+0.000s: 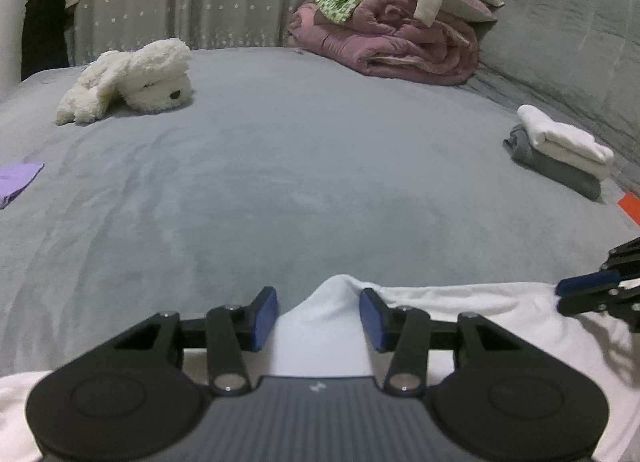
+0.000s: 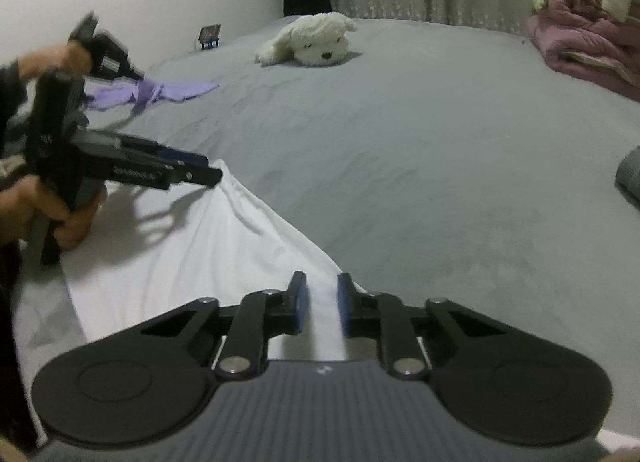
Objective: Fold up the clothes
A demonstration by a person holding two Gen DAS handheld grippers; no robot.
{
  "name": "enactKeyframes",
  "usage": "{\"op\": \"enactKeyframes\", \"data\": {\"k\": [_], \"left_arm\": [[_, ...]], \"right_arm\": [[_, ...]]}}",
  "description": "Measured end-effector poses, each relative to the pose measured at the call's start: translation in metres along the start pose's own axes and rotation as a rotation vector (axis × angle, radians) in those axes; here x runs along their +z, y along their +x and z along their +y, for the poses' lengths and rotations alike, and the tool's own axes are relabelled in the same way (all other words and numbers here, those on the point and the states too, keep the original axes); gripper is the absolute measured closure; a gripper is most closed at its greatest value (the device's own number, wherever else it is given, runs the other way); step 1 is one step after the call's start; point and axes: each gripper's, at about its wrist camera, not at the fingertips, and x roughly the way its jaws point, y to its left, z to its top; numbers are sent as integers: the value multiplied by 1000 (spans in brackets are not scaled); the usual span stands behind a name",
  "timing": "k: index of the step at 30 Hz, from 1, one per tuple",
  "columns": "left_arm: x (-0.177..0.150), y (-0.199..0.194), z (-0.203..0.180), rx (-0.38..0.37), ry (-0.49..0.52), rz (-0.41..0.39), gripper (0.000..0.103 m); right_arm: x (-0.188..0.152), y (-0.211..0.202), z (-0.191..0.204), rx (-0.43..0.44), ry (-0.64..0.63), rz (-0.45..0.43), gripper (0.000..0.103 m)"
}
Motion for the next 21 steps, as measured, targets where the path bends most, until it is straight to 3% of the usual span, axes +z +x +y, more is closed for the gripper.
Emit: {"op": "enactKeyframes", "data": {"k": [2,4,6,9,17,21], "left_arm": [[-1,0,1,-12,-6,-6,61],[-1,0,3,-23,-11,-12,72],[-2,-1,2,-30,-10,-18,89],[-3,-4,-2,-26,2,-35,97],[-3,-15,-5,11,-9,-120,98],[-4,3,-12,76,36,-64,98]], "right_arm": [[-1,3,0,-10,-14,2,95],[-5,-1,2,-13,-26,-4,98],[-8,-5,5,-33,-51,-19,103],[-11,-11,10,-68,-71,-50,103],[-12,-29,11,-168,-59,-159,103],[-11,-17,7,-196,-58,-143,103]]}}
